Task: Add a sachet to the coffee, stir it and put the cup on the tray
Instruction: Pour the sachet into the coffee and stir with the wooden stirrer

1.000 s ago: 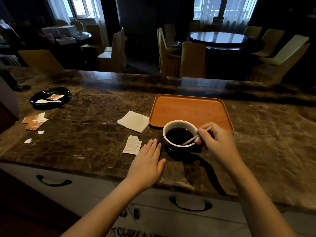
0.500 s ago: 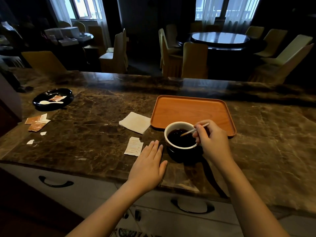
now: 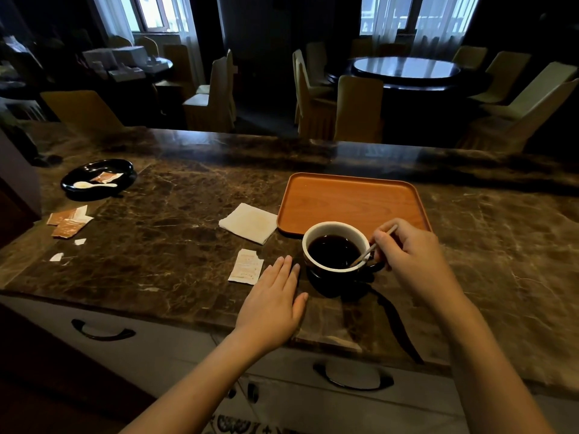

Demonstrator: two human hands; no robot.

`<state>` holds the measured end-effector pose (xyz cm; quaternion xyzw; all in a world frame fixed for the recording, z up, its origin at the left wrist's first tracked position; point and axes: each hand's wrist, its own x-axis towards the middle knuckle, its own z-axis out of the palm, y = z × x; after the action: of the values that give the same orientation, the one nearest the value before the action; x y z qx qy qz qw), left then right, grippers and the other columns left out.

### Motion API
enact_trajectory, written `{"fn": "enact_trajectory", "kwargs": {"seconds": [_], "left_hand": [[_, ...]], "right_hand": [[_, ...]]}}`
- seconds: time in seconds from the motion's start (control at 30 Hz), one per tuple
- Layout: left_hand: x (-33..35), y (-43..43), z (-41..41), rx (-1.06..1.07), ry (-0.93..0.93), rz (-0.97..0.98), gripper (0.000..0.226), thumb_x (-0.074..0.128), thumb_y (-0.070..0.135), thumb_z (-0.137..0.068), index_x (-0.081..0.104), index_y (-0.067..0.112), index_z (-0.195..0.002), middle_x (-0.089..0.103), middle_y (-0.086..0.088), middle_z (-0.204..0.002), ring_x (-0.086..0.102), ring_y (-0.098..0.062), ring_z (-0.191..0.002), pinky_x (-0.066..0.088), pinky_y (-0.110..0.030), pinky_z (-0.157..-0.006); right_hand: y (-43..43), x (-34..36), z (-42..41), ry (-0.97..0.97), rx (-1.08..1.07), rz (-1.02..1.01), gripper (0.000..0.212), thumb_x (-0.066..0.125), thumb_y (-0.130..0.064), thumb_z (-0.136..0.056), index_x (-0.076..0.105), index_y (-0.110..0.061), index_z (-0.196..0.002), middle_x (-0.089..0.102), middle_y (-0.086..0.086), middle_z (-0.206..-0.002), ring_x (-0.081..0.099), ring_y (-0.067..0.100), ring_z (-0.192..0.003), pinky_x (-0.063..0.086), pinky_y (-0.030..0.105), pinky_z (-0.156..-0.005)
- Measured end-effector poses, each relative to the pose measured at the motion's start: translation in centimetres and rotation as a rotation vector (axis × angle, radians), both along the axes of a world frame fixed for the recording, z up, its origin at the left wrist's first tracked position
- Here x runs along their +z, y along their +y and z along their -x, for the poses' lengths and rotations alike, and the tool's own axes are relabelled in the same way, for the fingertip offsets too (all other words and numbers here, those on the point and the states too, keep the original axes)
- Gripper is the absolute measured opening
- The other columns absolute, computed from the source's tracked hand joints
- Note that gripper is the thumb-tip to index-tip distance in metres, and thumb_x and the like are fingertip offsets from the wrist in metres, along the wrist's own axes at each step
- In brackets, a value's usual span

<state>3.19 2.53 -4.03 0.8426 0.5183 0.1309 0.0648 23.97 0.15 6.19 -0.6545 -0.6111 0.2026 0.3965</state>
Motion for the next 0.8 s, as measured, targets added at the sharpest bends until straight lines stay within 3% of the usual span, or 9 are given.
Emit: {"fn": "enact_trajectory", "kwargs": {"seconds": [0.07,0.23,0.33,0.5,0.63,0.8], "left_hand": [[0.0,0.0,0.0,0.004,-0.003,-0.002,0.057,0.023,0.045,-0.095,0.012,0.020,-0.144,0.007,0.001,-0.157,0.000,-0.011,-0.143,-0.003,-0.025,-0.113],[0.1,0.0,0.0,0.004,-0.005,0.000,0.057,0.023,0.045,-0.095,0.012,0.020,-0.144,0.007,0.001,-0.157,-0.001,-0.011,-0.143,-0.004,-0.025,-0.112],[0.1,-0.1,0.0,0.004,-0.001,0.000,0.057,0.023,0.045,-0.095,0.011,0.020,-0.144,0.006,0.001,-0.157,-0.002,-0.011,-0.143,-0.004,-0.025,-0.112],[0.2,-0.1,0.0,0.007,-0.010,0.004,0.056,0.023,0.045,-0.095,0.012,0.021,-0.144,0.007,0.002,-0.157,-0.001,-0.010,-0.143,-0.004,-0.024,-0.111],[0.0,-0.1,-0.2,-0.006,-0.012,0.003,0.056,0.023,0.046,-0.095,0.012,0.021,-0.144,0.007,0.002,-0.157,-0.001,-0.010,-0.143,-0.005,-0.023,-0.110],[0.0,-0.1,0.0,-0.004,-0.007,-0.010,0.057,0.023,0.045,-0.095,0.013,0.020,-0.144,0.008,0.000,-0.157,0.000,-0.011,-0.143,-0.004,-0.025,-0.112]], "right_hand": [[0.5,0.1,-0.3,-0.041,-0.048,-0.018,0.015,0.047,-0.020,-0.094,0.059,-0.016,-0.086,0.062,-0.001,-0.072,0.061,0.013,-0.067,0.051,0.028,-0.058],[2.2,-0.3,0.2,-0.079,-0.078,-0.058,0.010,0.046,-0.018,-0.095,0.055,-0.015,-0.095,0.059,-0.005,-0.074,0.057,0.006,-0.066,0.040,0.015,-0.051],[3.0,-0.6,0.9,-0.083,-0.068,-0.074,0.010,0.047,-0.017,-0.094,0.052,-0.015,-0.102,0.060,-0.003,-0.080,0.058,0.004,-0.069,0.042,0.016,-0.053],[2.9,-1.2,2.2,-0.040,-0.028,-0.116,0.008,0.048,-0.017,-0.093,0.054,-0.015,-0.099,0.062,-0.003,-0.080,0.060,0.006,-0.072,0.046,0.016,-0.056],[2.0,-1.4,2.3,0.073,0.006,-0.069,0.020,0.038,-0.022,-0.097,0.057,-0.016,-0.095,0.063,0.000,-0.078,0.058,0.008,-0.069,0.043,0.021,-0.058],[0.9,-0.7,2.2,0.050,0.071,-0.055,0.021,0.039,-0.022,-0.096,0.059,-0.018,-0.088,0.063,-0.001,-0.073,0.059,0.008,-0.065,0.043,0.020,-0.058]]}}
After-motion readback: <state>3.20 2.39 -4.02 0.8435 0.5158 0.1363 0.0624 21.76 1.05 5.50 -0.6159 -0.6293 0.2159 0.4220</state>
